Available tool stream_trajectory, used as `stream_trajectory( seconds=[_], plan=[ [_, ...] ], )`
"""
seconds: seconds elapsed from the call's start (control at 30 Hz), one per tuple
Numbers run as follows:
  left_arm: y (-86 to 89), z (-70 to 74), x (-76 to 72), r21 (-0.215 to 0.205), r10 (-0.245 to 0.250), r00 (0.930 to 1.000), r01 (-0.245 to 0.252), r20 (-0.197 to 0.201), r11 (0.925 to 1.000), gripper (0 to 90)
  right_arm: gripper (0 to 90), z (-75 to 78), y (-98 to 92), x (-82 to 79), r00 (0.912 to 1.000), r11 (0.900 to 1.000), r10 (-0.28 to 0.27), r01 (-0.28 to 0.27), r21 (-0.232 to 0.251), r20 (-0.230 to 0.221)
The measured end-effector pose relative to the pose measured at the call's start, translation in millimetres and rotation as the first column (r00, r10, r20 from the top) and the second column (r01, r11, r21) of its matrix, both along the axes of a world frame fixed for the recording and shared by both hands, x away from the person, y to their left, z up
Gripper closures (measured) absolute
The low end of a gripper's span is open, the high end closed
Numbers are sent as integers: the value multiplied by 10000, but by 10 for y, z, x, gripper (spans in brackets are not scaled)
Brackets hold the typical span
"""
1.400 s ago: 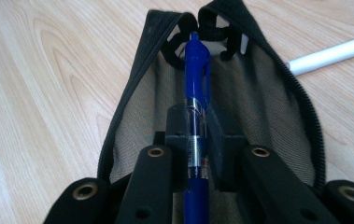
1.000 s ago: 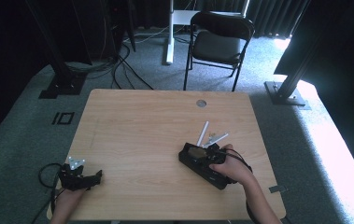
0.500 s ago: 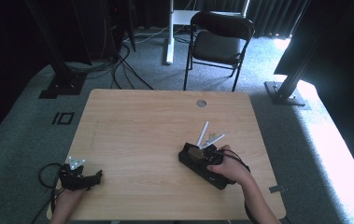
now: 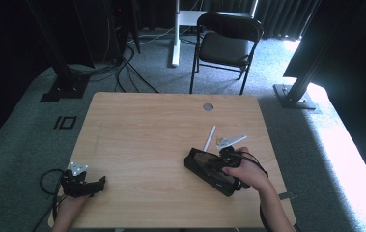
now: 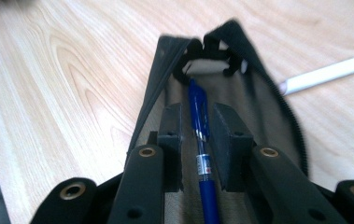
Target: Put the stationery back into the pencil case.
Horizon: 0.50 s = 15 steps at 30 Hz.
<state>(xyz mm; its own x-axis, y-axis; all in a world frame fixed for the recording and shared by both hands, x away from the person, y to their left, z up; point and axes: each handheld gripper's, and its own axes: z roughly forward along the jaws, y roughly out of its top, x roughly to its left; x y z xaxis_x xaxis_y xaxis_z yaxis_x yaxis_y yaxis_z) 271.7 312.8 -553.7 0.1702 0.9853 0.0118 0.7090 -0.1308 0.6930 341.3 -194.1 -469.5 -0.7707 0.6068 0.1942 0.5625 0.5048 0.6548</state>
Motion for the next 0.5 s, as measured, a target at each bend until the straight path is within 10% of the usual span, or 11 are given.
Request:
stream_trajectory(
  seconds=[0.3,0.5],
  plan=[
    [0,0,0,0,-2,10000,2,-3,10000,4,720,145,-165,47,9930,9918,-961,897,911,684],
    [0,0,0,-2,1,10000,-1,2,10000,4,712,168,-305,148,9648,9599,-2375,2153,1798,1130]
  ],
)
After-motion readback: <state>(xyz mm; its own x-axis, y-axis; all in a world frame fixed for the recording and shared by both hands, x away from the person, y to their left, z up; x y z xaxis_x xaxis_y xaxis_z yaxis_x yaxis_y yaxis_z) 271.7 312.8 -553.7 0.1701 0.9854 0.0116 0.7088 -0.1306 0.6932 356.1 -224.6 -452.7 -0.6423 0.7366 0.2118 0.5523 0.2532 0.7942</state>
